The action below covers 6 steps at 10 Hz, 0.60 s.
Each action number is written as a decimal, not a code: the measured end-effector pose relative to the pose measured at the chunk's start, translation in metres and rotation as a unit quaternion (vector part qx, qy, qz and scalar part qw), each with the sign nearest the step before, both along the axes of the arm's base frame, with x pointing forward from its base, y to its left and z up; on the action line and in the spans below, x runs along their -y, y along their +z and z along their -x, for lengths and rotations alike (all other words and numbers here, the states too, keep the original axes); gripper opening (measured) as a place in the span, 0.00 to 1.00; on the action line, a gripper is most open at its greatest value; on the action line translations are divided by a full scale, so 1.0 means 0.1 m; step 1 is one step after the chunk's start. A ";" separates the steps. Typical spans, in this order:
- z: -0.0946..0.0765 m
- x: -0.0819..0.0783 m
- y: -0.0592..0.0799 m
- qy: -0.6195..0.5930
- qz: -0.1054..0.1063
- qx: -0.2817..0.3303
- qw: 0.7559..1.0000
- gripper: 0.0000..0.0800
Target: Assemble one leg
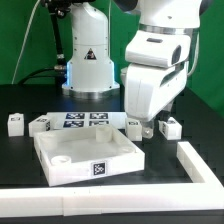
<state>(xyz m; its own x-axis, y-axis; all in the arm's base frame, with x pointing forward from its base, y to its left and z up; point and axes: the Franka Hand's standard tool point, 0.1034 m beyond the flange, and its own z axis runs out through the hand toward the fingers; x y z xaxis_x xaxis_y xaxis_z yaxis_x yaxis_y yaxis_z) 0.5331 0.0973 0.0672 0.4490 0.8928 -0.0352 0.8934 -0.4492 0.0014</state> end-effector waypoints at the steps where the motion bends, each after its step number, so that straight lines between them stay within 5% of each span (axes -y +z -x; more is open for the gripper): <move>1: 0.23 0.08 -0.05 0.041 -0.004 0.005 0.999 0.81; 3: 0.50 0.40 -0.11 0.133 -0.008 0.007 0.991 0.81; 6: 0.62 0.95 -0.13 0.221 -0.007 0.004 0.975 0.81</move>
Offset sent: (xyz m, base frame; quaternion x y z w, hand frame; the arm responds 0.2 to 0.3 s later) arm -0.0322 -0.0612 -0.0059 -0.0107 0.0424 -0.1958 0.9797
